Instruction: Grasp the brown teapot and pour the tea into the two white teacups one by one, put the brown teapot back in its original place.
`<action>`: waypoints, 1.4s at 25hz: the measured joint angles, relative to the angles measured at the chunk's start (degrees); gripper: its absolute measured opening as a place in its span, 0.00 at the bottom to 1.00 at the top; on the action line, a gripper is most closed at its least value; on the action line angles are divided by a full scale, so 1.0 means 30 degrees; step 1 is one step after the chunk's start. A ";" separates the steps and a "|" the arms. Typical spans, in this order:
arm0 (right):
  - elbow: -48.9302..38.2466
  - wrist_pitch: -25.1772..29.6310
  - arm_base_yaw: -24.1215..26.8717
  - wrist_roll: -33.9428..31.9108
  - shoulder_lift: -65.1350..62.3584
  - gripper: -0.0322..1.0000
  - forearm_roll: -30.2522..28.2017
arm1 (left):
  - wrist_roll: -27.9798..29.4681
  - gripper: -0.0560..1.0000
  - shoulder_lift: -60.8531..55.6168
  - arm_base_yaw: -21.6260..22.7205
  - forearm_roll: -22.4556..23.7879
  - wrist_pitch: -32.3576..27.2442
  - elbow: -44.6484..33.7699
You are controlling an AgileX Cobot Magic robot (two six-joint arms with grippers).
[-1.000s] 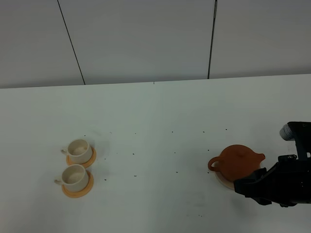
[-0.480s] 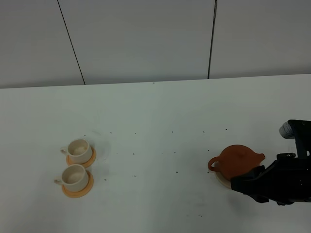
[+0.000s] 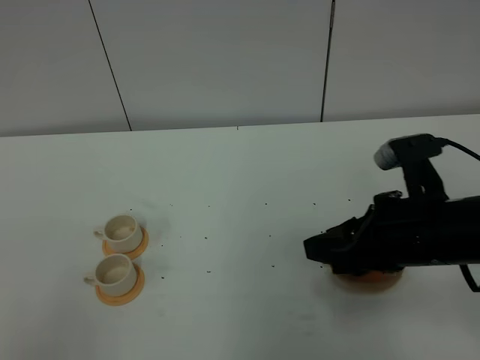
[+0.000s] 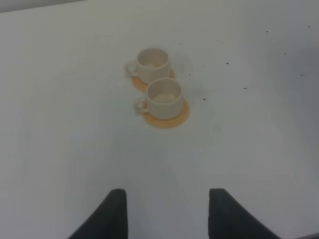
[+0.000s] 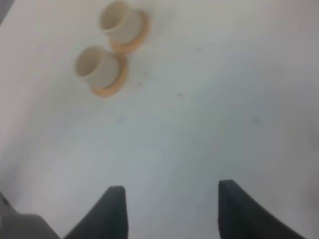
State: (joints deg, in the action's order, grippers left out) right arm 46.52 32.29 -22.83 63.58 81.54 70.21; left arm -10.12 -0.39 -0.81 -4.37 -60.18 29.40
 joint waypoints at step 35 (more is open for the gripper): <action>1.1712 0.0493 -0.1861 -2.2791 1.0787 0.43 -1.5874 | 0.0000 0.47 0.0000 0.0000 0.0060 0.0000 0.0000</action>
State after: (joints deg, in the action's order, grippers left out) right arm 81.65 33.77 -28.42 -4.79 113.90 22.59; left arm -10.12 -0.39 -0.81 -4.19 -60.18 29.40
